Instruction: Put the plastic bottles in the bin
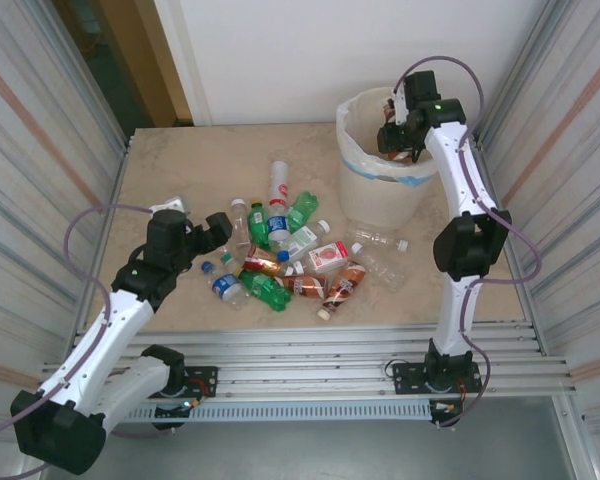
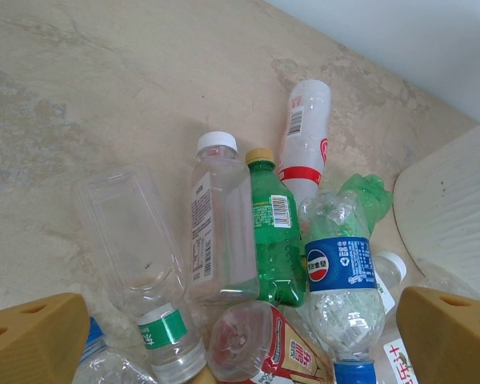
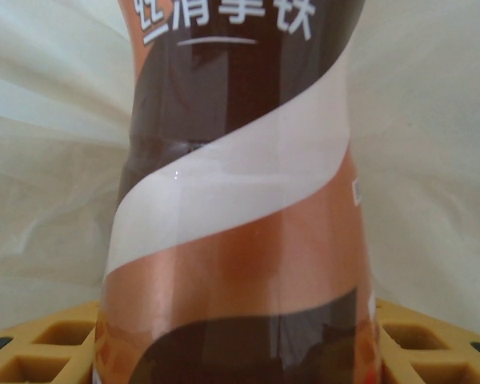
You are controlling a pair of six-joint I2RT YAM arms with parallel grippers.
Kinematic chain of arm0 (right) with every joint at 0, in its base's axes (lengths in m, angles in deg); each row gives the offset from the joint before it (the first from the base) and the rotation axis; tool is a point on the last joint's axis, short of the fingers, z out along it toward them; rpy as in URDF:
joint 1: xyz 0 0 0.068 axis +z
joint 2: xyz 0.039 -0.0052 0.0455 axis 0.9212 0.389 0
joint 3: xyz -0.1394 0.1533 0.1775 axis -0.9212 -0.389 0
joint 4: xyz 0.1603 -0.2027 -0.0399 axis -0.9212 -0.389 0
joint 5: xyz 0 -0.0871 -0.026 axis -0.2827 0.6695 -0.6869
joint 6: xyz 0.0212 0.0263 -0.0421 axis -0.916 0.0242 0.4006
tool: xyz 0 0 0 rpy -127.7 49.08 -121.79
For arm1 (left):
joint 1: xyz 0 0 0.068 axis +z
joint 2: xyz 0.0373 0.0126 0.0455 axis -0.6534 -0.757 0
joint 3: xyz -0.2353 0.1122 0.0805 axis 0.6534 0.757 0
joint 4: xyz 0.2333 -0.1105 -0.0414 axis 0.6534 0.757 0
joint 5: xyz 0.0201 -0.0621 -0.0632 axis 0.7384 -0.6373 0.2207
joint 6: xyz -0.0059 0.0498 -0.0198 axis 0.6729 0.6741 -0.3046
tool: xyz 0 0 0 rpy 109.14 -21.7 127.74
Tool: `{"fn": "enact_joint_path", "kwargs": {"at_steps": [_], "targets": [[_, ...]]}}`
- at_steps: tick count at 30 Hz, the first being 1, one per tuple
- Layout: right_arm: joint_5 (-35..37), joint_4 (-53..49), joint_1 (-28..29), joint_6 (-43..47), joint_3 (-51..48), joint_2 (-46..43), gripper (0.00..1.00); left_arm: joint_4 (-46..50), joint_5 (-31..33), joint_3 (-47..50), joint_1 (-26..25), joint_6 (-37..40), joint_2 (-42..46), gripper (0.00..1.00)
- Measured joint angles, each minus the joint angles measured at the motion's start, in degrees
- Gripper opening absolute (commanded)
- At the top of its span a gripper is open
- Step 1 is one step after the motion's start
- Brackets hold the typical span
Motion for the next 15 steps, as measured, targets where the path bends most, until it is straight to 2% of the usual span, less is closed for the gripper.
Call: {"fn": "enact_joint_path", "kwargs": {"at_steps": [7, 10, 15], "targets": [[0.3, 0.1, 0.0, 0.6, -0.2, 2.5, 0.54, 0.0, 0.0, 0.0, 0.0, 0.0, 0.0, 0.99], [1.2, 0.1, 0.0, 0.6, -0.2, 3.6, 0.59, 0.0, 0.2, 0.0, 0.0, 0.0, 0.0, 0.99], [2.0, 0.3, 0.0, 0.7, -0.3, 4.8, 0.73, 0.5, 0.5, 0.0, 0.0, 0.0, 0.2, 0.99]]}}
